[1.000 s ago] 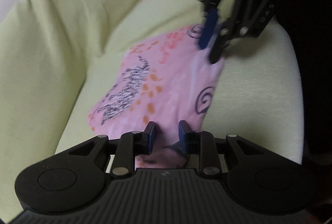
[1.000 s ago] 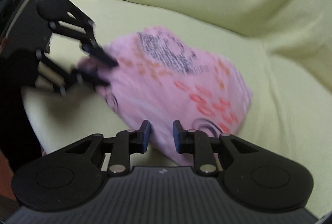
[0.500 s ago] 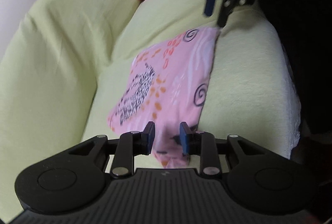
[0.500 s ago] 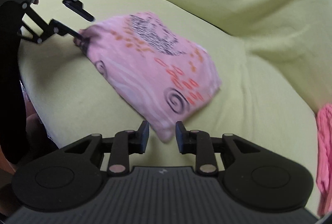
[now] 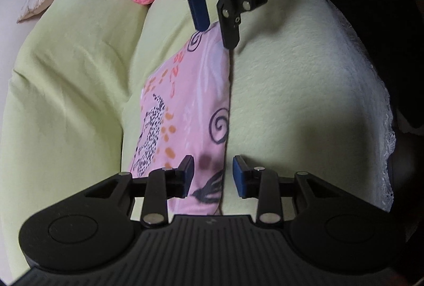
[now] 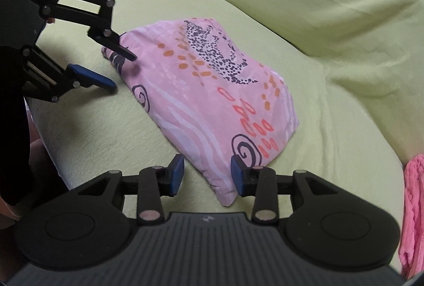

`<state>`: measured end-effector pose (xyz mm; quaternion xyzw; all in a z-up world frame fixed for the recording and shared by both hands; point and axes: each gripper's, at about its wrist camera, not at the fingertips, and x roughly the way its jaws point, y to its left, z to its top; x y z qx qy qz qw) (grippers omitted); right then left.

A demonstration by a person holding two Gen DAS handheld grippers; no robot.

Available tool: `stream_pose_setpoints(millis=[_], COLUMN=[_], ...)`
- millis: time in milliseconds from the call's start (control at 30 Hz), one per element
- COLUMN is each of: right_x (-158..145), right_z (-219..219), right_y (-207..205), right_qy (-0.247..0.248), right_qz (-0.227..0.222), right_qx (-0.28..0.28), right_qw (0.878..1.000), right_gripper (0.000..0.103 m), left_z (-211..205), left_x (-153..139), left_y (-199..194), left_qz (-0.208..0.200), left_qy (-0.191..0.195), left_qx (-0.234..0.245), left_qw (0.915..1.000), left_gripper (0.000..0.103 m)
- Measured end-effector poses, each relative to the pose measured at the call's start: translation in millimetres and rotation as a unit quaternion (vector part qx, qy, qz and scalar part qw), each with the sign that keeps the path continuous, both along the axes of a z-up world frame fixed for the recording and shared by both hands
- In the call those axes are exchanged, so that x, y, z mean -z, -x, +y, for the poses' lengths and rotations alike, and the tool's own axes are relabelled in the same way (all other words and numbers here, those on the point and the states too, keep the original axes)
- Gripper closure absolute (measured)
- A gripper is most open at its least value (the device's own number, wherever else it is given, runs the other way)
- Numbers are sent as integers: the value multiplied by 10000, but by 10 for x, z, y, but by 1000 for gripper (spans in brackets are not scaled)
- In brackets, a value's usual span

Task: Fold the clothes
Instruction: 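Grasp one end of the pink bundle with the left gripper while the right gripper grasps the other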

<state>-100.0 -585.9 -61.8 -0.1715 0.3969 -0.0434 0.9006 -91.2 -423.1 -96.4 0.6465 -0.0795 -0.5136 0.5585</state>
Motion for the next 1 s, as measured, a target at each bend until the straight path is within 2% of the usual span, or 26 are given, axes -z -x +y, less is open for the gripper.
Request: stream_pose_setpoints(millis=[133,267,367,467,633,767,1000], right_x=[49,152,249,405,492,602,735], right_z=[43,238,382,465,525,576,506], right_y=[10,61,103,105,-44,-150,-102], right_qy=[83,821,1436,2091,2558,3060,3549], right_qz=[-42,-34,4,57,-129,-192,-189], right_qx=[-76,-387,-642,-774,-663,-766,-878], right_qw=[9999,9959,9875,9748,9644,9487,9306], right_gripper=[62,62,62,62,62,63,67], left_z=[-34,-6,56,103,-20,-144,-232], left_x=[69,180,217,210,261,326,293], left_y=[-9,-50,-182,-285,-207,-176,-311], left_qz=[-221,-655,-851,-877,-1094,-1294,-1157], left_qy=[154,271,267,220,194,259,336], left_qx=[30,123,25,-143,-2,105,42], left_qw=[9996,9974,9960,9958,9938,9912,9927], left_gripper=[63,63,63,63,63,64,65])
